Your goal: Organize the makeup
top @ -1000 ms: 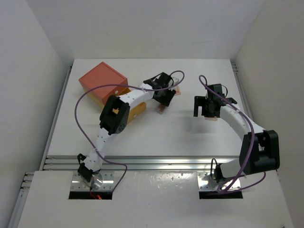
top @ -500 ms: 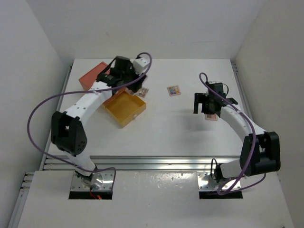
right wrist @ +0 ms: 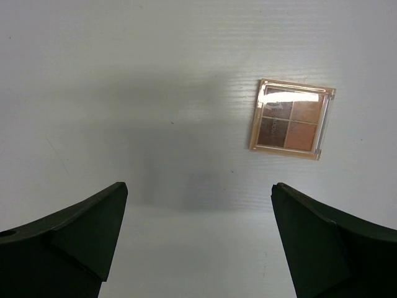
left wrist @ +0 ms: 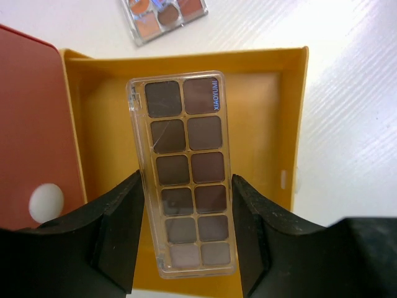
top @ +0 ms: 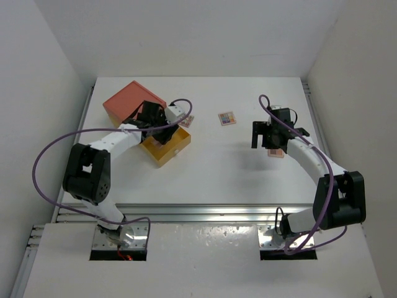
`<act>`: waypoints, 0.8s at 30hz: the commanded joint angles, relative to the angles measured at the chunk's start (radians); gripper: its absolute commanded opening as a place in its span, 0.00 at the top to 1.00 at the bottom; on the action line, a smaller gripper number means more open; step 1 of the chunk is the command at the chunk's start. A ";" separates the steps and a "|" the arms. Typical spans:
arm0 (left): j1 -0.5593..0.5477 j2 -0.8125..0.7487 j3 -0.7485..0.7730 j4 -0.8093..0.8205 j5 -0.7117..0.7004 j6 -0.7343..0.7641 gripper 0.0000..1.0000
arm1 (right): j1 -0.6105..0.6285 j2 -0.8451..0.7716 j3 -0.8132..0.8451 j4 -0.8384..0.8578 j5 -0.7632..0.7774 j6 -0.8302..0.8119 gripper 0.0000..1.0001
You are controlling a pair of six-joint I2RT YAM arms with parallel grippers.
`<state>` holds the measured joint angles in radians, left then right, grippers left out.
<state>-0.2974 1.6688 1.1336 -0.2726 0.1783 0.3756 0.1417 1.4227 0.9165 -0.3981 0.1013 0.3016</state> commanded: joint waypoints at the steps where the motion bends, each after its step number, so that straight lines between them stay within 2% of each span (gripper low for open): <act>1: 0.011 0.019 -0.005 0.096 0.033 0.042 0.94 | 0.006 -0.001 0.030 0.005 0.008 -0.019 0.00; 2: 0.011 0.019 -0.015 0.096 0.033 0.052 0.85 | -0.016 -0.004 0.028 0.008 0.014 -0.021 0.00; 4: 0.011 0.019 -0.015 0.073 0.033 0.066 0.56 | 0.007 -0.005 0.028 0.004 0.020 -0.032 0.00; 5: 0.011 0.019 -0.015 0.064 0.033 0.077 0.53 | 0.004 -0.008 0.025 0.004 0.020 -0.041 0.00; 8: 0.021 0.019 -0.002 0.027 0.033 0.086 0.44 | 0.007 -0.007 0.027 0.010 0.025 -0.045 0.00; 16: 0.040 0.019 0.058 -0.056 0.053 0.105 0.40 | -0.004 -0.004 0.024 0.016 0.028 -0.055 0.00; 20: 0.040 0.028 0.068 -0.065 0.053 0.105 0.31 | -0.014 -0.010 0.015 0.024 0.026 -0.055 0.00; 24: 0.040 0.037 0.077 -0.074 0.053 0.105 0.27 | -0.019 -0.016 0.012 0.021 0.023 -0.055 0.00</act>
<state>-0.2665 1.6890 1.1698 -0.3317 0.2100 0.4706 0.1295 1.4223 0.9165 -0.3973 0.1089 0.2573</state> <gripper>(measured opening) 0.713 0.996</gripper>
